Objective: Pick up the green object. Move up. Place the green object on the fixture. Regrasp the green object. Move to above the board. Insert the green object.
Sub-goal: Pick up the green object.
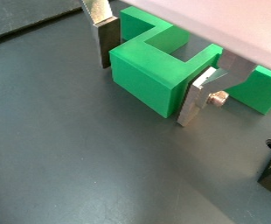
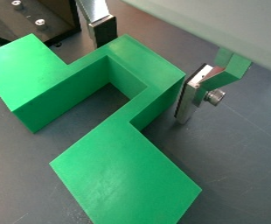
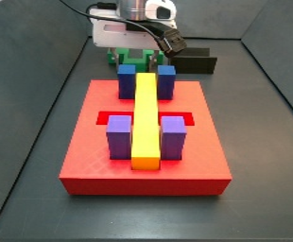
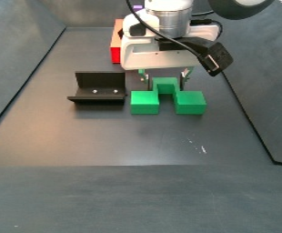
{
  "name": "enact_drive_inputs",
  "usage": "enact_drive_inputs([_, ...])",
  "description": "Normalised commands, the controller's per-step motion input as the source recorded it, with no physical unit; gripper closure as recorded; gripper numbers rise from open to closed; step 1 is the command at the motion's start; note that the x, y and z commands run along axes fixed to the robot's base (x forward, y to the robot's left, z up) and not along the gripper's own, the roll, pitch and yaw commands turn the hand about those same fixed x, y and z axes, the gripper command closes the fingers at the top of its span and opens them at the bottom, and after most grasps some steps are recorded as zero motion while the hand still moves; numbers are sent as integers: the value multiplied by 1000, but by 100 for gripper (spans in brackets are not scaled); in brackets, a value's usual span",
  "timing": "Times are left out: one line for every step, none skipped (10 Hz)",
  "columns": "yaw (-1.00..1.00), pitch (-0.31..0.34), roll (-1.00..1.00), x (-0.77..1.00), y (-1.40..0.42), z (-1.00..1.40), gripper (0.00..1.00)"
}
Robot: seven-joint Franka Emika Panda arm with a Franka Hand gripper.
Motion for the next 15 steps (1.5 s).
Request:
enact_drive_inputs([-9, 0, -100, 0, 151, 77, 0])
enact_drive_inputs([0, 0, -19, 0, 0, 9, 0])
enact_drive_inputs([0, 0, 3, 0, -26, 0, 0])
enact_drive_inputs([-49, 6, 23, -63, -109, -97, 0])
enact_drive_inputs([-54, 0, 53, -49, -120, -20, 0])
enact_drive_inputs([-20, 0, 0, -63, -43, -20, 0])
enact_drive_inputs([0, 0, 0, 0, 0, 0, 100])
enact_drive_inputs([0, 0, 0, 0, 0, 0, 100])
enact_drive_inputs([0, 0, 0, 0, 0, 0, 100])
enact_drive_inputs([0, 0, 0, 0, 0, 0, 100])
enact_drive_inputs([0, 0, 0, 0, 0, 0, 100])
enact_drive_inputs([0, 0, 0, 0, 0, 0, 100])
enact_drive_inputs([0, 0, 0, 0, 0, 0, 100])
enact_drive_inputs([0, 0, 0, 0, 0, 0, 100])
enact_drive_inputs([0, 0, 0, 0, 0, 0, 100])
